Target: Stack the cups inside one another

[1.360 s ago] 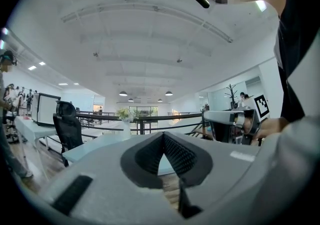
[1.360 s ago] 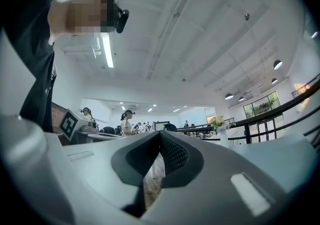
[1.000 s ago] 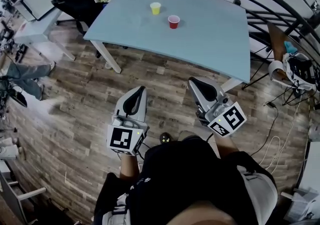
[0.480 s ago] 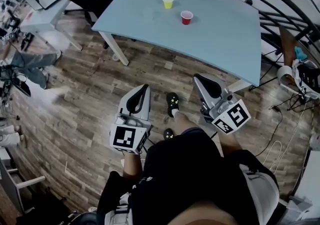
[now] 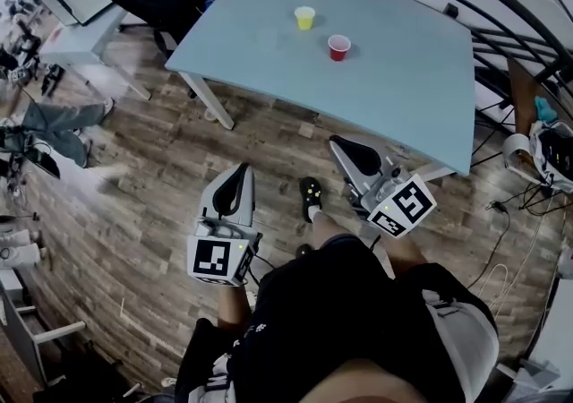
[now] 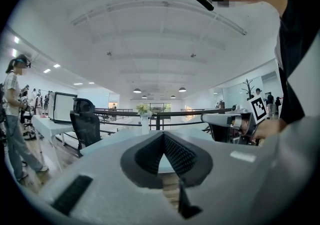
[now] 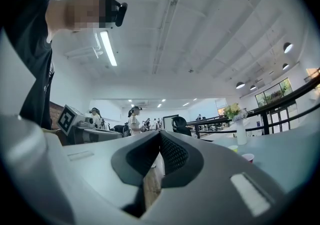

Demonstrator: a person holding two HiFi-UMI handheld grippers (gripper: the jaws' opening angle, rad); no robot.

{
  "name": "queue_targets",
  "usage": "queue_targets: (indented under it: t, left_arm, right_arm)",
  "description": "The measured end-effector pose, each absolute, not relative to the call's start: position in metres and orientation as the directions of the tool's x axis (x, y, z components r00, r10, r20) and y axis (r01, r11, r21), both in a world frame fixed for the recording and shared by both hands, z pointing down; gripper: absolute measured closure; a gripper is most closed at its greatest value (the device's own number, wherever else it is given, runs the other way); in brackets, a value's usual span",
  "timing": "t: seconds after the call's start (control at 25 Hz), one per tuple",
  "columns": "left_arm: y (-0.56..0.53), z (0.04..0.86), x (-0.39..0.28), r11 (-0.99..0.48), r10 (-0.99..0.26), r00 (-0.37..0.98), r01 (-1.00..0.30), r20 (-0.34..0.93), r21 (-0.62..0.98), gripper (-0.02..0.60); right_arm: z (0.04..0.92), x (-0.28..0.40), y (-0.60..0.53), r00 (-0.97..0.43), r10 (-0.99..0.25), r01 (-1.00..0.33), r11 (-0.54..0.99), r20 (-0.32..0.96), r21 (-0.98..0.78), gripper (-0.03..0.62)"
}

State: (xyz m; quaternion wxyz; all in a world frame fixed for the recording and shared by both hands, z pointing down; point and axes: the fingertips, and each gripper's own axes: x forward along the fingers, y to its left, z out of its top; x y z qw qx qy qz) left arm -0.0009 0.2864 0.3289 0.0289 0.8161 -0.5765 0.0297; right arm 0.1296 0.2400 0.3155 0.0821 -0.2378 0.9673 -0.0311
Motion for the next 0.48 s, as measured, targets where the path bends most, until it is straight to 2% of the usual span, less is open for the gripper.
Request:
queue_targets:
  t: [0.48]
  left_arm:
    - [0.233,0.332,-0.012,-0.328,-0.940,0.326,-0.945,0.100,-0.006,0.597]
  right_arm:
    - [0.334,0.124,0.177,-0.859,-0.496,-0.479,0.866,-0.129,-0.142,0.593]
